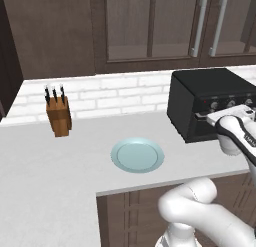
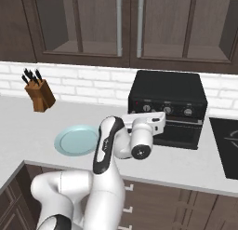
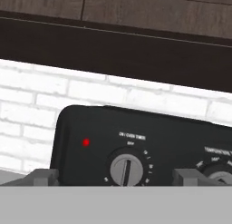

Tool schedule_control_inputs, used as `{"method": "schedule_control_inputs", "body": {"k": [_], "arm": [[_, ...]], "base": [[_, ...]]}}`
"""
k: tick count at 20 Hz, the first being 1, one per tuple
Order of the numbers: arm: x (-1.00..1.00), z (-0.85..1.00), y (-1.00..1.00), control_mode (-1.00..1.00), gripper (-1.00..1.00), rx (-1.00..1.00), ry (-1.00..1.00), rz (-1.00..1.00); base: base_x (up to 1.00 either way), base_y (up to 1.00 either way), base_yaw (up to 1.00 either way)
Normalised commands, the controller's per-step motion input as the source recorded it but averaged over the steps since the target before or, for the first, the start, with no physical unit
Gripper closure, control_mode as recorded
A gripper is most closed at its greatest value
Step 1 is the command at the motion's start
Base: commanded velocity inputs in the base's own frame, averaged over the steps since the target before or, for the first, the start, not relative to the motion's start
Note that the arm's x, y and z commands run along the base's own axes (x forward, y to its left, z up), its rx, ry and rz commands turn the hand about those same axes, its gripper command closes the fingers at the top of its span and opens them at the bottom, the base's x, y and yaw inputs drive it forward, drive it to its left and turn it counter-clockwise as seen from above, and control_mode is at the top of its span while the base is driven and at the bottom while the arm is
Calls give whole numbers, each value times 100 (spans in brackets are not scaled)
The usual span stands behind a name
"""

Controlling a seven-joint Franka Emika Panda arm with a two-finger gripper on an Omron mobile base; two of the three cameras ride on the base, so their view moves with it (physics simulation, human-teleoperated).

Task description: Pick up the kebab skewer and baguette bread, and place them inside the toaster oven. Close the toaster oven door and start by setting the timer.

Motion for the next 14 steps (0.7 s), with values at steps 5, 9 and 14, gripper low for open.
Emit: {"method": "schedule_control_inputs", "body": {"k": [5, 9, 14], "arm": [[23, -5, 2, -100, -100, 1, 0, 0], [3, 0, -5, -100, -100, 0, -1, 0], [1, -1, -5, -100, -100, 0, -1, -1]], "base": [[0, 0, 0], [0, 0, 0], [0, 0, 0]]}}
